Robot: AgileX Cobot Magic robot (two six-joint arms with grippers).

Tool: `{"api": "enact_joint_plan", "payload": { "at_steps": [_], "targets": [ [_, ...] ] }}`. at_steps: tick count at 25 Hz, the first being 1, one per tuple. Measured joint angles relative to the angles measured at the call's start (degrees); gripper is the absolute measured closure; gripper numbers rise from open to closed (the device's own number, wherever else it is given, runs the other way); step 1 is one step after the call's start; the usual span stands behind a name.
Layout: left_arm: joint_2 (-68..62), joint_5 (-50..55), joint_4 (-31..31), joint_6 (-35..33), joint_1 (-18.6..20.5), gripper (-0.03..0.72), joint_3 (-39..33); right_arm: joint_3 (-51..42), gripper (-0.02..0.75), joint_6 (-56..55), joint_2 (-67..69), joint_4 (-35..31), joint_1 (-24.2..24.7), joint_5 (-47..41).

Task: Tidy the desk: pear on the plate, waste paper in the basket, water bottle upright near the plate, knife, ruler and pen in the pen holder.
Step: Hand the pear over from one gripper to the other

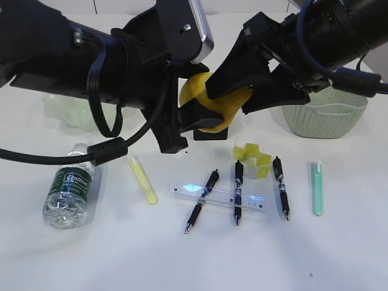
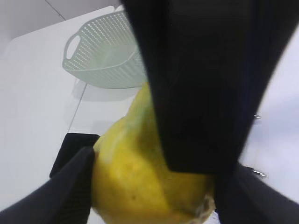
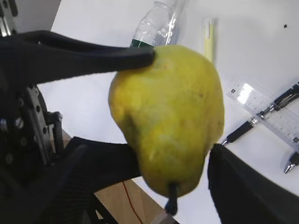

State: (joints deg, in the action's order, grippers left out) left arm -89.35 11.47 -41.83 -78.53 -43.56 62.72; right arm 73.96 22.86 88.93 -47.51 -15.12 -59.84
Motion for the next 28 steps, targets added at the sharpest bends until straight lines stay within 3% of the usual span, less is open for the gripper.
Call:
{"api": "enact_joint_plan", "payload": {
  "at_steps": [5,28],
  "targets": [
    [-0.09,-0.36,0.00,0.00,0.00,0.212,0.00,0.40,0.141,0.23,0.00,-0.09,0.00,-0.35],
    [-0.09,-0.97,0.28,0.00,1.18,0.212,0.13,4.07,0.139,-1.69,-2.83,4.73,1.49,-0.75]
  ]
}}
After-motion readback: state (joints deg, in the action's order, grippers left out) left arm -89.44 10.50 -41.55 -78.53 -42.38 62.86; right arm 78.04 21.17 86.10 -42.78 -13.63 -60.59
